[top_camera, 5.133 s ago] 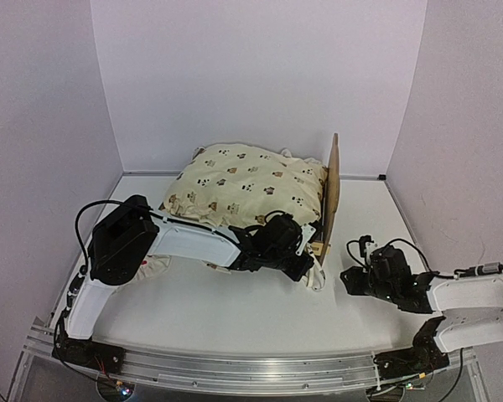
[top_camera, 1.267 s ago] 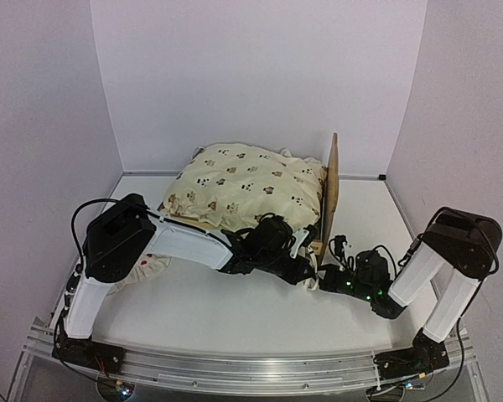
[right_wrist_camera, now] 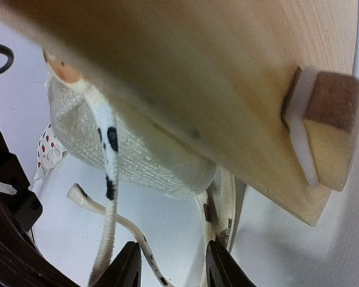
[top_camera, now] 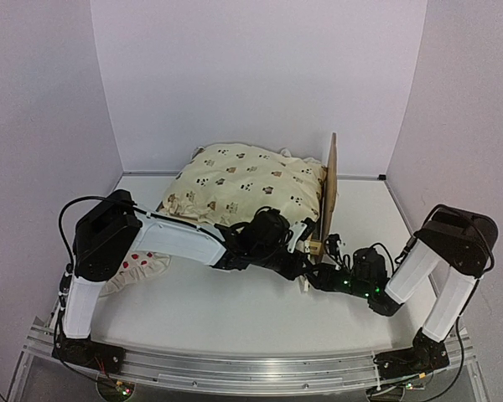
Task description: Set up the pet bed
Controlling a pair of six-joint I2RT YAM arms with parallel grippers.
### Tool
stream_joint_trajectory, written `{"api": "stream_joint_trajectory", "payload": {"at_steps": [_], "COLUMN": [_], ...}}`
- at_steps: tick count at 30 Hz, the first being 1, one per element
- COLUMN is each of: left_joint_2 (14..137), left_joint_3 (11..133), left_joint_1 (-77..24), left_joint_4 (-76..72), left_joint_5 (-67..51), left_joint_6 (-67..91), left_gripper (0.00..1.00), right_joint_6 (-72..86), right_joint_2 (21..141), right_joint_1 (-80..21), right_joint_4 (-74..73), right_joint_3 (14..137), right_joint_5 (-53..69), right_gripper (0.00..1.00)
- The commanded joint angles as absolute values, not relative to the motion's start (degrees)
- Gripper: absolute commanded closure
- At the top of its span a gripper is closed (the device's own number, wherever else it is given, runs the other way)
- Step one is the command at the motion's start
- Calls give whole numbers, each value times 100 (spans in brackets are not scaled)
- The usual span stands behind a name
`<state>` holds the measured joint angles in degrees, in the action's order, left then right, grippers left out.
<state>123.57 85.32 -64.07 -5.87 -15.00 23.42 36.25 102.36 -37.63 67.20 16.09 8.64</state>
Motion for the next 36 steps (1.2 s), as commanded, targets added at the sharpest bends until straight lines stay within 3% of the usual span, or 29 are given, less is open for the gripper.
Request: {"api": "stream_joint_trajectory", "payload": {"at_steps": [1,6,10,13,17,21,28,36], "left_joint_2": [12095,12086,12069,12019,11801,11535,11556,12050], "left_joint_3": [8674,8675,8651,8599,8379,8218,8217,8408], "left_joint_1": [-6425,-6425,-6425,-6425,-6425,-6423,-6425,-6425], "left_joint_4": [-680,-661,-637,-548,-350,0,773,860], "left_joint_5": [-1581,-1582,-1551,-1448,-1037,-599,274,196], "left_joint_6": [2259,2259,2249,2179,2002,1718,1104,38], "left_gripper": [100,100,100,96,77,64,62,63], "right_joint_6": [3319,3283,3281,3297,3378,3513,3816,4332], "right_joint_2": [10375,10447,10442,10329,10036,9689,9362,8991], "right_joint_1": [-3799,-3799,-3801,-3798,-3799,-3798,-3798,-3800], "right_joint_4": [6847,6847,6854,6847,6838,6787,6767,6543], "right_joint_3": [1807,1845,1832,1726,1452,1156,926,672], "right_joint_5": [1414,1395,1371,1221,840,433,217,-402], "right_gripper": [63,87,100,100,100,100,100,100]}}
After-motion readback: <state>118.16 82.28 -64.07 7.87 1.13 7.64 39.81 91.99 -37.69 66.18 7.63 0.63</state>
